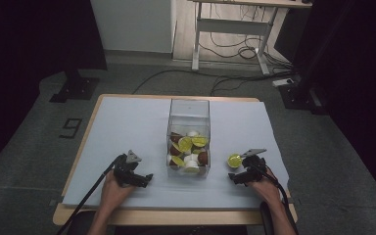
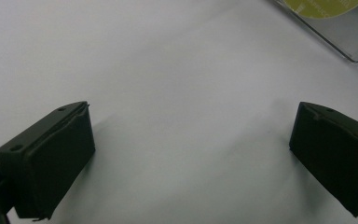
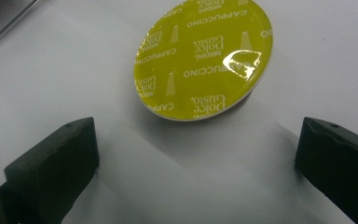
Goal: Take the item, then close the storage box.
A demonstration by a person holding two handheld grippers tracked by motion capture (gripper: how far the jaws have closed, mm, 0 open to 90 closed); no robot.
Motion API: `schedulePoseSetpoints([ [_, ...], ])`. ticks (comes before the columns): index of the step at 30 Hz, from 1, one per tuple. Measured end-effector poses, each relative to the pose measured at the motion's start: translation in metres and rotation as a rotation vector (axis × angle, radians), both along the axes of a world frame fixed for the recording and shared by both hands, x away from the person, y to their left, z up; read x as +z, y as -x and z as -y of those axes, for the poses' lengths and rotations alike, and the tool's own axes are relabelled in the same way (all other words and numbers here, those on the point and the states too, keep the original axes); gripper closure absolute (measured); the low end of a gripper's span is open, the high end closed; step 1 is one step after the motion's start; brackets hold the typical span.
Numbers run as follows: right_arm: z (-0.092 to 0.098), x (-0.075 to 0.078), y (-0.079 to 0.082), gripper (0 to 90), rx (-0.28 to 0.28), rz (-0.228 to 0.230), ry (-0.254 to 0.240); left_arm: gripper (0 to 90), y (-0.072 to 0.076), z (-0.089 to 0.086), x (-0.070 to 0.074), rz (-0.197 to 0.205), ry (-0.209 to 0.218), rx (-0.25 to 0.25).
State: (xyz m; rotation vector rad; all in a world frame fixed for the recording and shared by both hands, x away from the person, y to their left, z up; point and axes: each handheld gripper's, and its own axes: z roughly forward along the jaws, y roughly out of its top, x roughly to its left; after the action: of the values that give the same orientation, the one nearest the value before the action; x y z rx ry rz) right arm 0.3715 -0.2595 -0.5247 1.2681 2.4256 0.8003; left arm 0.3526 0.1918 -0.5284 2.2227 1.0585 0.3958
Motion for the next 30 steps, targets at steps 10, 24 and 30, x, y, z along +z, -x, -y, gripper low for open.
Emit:
schedulePoseSetpoints([
  [10,0.0014,-0.001,0.0007,0.0,0.007,0.01,-0.007,0.0,0.0001,0.0001,0.0,0.0,0.0,0.0],
  [24,0.0006,0.0032,0.0027,0.0,0.007,0.023,0.0,0.0,0.0,0.0,0.0,0.0,0.0,0.0],
  [30,0.002,0.0069,0.0045,0.0,0.007,0.039,-0.002,0.0,0.0003,0.0001,0.0002,0.002,-0.001,-0.001],
])
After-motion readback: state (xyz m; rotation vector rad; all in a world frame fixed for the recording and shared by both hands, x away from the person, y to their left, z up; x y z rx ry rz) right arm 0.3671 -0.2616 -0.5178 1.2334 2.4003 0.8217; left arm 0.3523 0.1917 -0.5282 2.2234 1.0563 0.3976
